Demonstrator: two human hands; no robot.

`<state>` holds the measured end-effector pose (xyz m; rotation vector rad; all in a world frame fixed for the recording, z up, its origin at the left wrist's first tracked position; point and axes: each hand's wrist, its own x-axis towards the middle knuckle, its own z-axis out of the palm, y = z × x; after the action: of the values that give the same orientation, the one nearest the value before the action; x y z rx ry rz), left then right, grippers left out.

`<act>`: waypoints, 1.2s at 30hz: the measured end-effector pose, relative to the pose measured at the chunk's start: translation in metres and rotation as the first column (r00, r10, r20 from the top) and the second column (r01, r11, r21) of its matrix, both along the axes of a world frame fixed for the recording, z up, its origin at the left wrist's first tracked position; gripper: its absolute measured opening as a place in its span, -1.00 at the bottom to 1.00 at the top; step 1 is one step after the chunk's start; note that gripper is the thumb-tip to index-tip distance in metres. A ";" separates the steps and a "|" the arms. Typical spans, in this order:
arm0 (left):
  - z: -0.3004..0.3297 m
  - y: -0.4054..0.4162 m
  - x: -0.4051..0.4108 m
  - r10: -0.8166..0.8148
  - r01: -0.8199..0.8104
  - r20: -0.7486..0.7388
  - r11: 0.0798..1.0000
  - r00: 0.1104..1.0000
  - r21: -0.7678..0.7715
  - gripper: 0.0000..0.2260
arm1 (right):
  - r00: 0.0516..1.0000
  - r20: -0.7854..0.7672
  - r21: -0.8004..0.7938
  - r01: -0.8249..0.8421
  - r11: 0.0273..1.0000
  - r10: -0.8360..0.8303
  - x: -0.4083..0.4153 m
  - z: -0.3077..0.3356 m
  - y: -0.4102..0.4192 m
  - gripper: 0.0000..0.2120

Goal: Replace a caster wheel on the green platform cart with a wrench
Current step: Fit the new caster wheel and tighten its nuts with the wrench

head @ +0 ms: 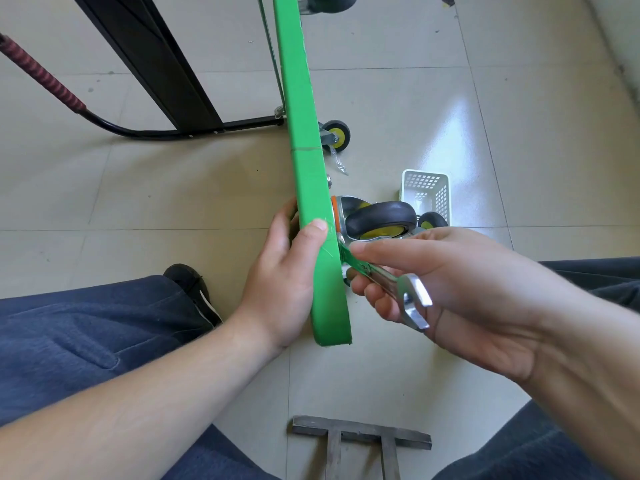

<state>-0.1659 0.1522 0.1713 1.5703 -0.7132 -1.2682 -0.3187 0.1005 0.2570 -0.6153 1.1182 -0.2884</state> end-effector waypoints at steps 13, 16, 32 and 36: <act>-0.004 0.001 0.001 -0.003 0.002 -0.052 1.000 0.999 -0.024 -0.56 | 0.999 -0.036 -0.031 -0.010 0.999 0.009 -0.001 0.000 0.006 -0.82; -0.004 0.001 0.000 -0.007 0.006 -0.044 1.000 0.999 -0.026 -0.56 | 0.998 -0.051 -0.020 -0.034 0.999 0.033 -0.003 -0.001 0.007 -0.84; -0.003 -0.001 0.001 0.005 -0.005 0.022 1.000 1.000 -0.005 -0.48 | 0.968 -0.211 -0.027 -0.146 0.989 0.137 -0.033 -0.012 0.017 -0.86; -0.004 -0.001 0.001 0.009 -0.009 0.006 1.000 1.000 -0.006 -0.45 | 0.937 -0.311 -0.116 -0.205 0.972 0.161 -0.035 -0.031 0.024 -0.90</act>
<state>-0.1652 0.1516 0.1669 1.5711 -0.7124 -1.2539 -0.3533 0.1241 0.2260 -0.9117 1.3278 -0.1175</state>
